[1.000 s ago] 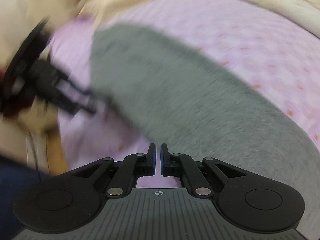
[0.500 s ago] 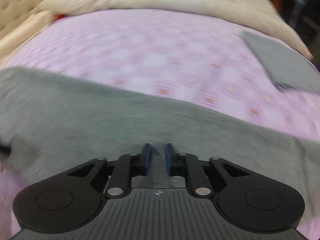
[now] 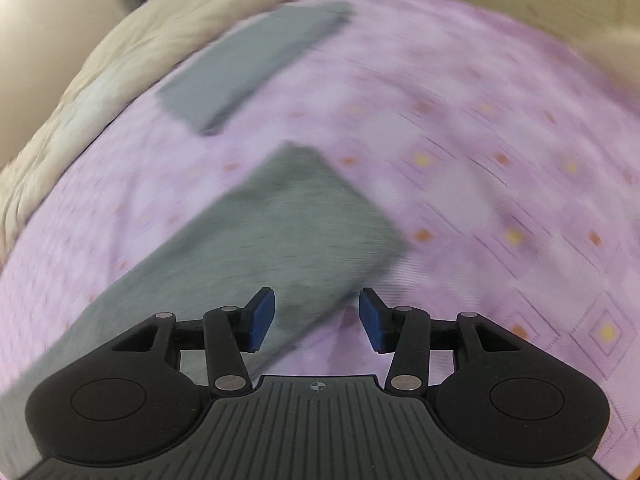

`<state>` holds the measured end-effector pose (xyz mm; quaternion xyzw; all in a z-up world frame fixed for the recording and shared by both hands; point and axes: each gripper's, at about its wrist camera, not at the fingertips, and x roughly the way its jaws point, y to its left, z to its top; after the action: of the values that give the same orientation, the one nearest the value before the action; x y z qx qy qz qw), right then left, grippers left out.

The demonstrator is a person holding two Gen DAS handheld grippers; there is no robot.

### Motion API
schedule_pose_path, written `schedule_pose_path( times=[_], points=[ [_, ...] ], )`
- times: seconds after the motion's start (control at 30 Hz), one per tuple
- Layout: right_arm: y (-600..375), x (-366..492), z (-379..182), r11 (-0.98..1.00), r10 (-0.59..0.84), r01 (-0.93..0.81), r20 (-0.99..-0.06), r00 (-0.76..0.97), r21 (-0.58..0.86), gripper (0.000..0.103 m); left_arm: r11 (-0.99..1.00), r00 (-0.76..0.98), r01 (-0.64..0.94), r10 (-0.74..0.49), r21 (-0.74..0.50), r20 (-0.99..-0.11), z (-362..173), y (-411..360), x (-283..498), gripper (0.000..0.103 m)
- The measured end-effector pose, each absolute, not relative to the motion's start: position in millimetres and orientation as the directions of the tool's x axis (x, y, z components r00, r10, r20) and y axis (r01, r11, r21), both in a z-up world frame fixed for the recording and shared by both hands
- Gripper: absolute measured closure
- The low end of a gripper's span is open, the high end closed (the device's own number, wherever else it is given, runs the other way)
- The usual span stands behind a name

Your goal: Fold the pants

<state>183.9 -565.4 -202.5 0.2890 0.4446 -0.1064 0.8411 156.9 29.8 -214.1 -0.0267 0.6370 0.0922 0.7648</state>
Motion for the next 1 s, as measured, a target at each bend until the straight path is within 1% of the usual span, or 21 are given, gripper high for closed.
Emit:
schedule_pose_path(
  times=[0.1,0.13,0.17,0.2,0.3,0.33,0.37,0.4,0.43,0.5,0.63,0.73,0.83,0.93,1.0],
  points=[
    [-583,190,-222,0.747,0.138,0.458,-0.786,0.602,0.481,0.056,0.982,0.159,-0.174,0.107,0.078,-0.982,-204,23,161,0.035],
    [-585,192,-223,0.743,0.143,0.448,-0.771,0.621,0.498,0.055,0.981,0.152,-0.177,0.110,0.082,-0.982,-198,19,164,0.039],
    [-587,197,-224,0.740,0.161,0.428,-0.754,0.637,0.519,0.050,0.980,0.149,-0.181,0.113,0.085,-0.982,-192,16,167,0.041],
    [-589,204,-225,0.738,0.181,0.408,-0.739,0.649,0.538,0.045,0.979,0.157,-0.185,0.111,0.081,-0.981,-185,12,169,0.041],
    [-593,225,-228,0.743,0.216,0.363,-0.715,0.665,0.562,0.045,0.987,0.204,-0.153,0.076,0.045,-0.976,-164,-10,183,0.041],
    [-595,230,-228,0.744,0.227,0.353,-0.711,0.666,0.568,0.047,0.991,0.217,-0.129,0.069,0.041,-0.974,-160,-21,190,0.041],
    [-597,233,-226,0.742,0.239,0.342,-0.705,0.668,0.576,0.067,0.994,0.228,-0.099,0.059,0.037,-0.972,-157,-34,199,0.041],
    [-599,235,-223,0.754,0.232,0.343,-0.715,0.659,0.561,0.090,0.997,0.238,-0.069,0.048,0.033,-0.970,-153,-47,206,0.041],
    [-598,241,-218,0.781,0.207,0.345,-0.737,0.644,0.521,0.090,0.999,0.247,-0.039,0.035,0.027,-0.968,-150,-62,215,0.041],
    [-594,244,-211,0.816,0.218,0.299,-0.742,0.634,0.495,0.090,1.000,0.262,0.020,0.008,0.014,-0.965,-148,-94,236,0.041],
    [-592,241,-187,0.844,0.240,0.218,-0.708,0.664,0.491,0.090,0.995,0.278,0.100,-0.018,0.010,-0.960,-157,-146,277,0.041],
    [-592,240,-171,0.849,0.258,0.176,-0.682,0.684,0.498,0.090,0.991,0.282,0.130,-0.003,0.035,-0.960,-168,-179,300,0.041],
    [-590,241,-159,0.853,0.277,0.144,-0.668,0.690,0.502,0.090,0.989,0.272,0.136,0.021,0.060,-0.962,-182,-196,313,0.041],
    [-586,243,-149,0.856,0.289,0.116,-0.653,0.700,0.503,0.090,0.986,0.279,0.147,0.040,0.084,-0.960,-192,-203,324,0.039],
    [-585,245,-146,0.856,0.293,0.111,-0.651,0.700,0.505,0.090,0.986,0.267,0.149,0.034,0.076,-0.963,-187,-201,329,0.039]
  ],
)
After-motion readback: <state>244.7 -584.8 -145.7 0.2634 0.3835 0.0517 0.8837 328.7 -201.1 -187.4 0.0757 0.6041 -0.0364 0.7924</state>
